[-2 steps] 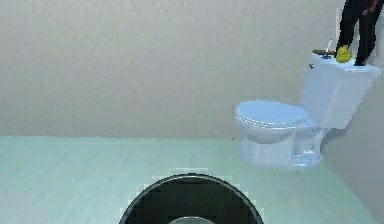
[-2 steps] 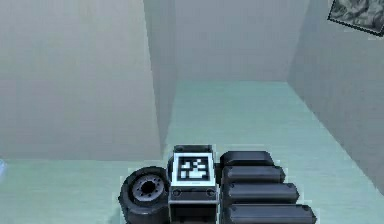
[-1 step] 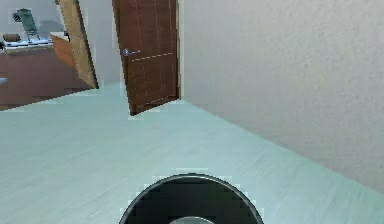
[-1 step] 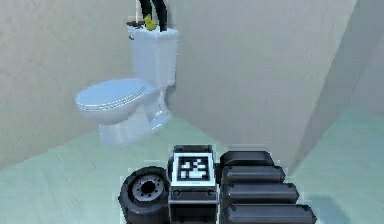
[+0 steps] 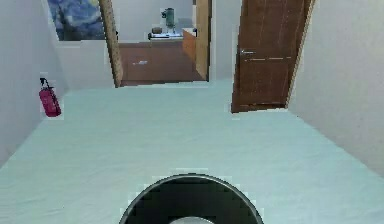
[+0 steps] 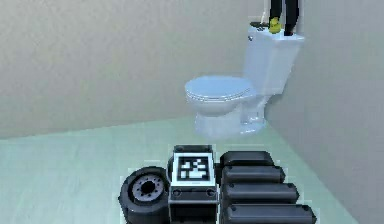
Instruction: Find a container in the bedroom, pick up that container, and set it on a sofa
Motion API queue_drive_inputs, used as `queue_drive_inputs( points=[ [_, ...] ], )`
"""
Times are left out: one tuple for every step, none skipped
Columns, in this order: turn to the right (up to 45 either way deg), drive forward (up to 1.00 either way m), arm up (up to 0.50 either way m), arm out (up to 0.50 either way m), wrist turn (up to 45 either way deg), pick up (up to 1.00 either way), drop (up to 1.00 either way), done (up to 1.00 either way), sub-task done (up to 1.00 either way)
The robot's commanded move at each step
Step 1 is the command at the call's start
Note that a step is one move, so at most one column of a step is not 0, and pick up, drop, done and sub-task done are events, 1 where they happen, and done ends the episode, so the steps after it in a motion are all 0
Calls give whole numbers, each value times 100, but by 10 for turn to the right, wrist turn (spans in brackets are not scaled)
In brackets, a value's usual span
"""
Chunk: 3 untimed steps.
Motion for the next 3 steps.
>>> queue_drive_inputs(
  points=[
    [0,100,0,0,0,0,0,0,0],
    [0,100,0,0,0,0,0,0,0],
    [-30,0,0,0,0,0,0,0,0]
  ],
)
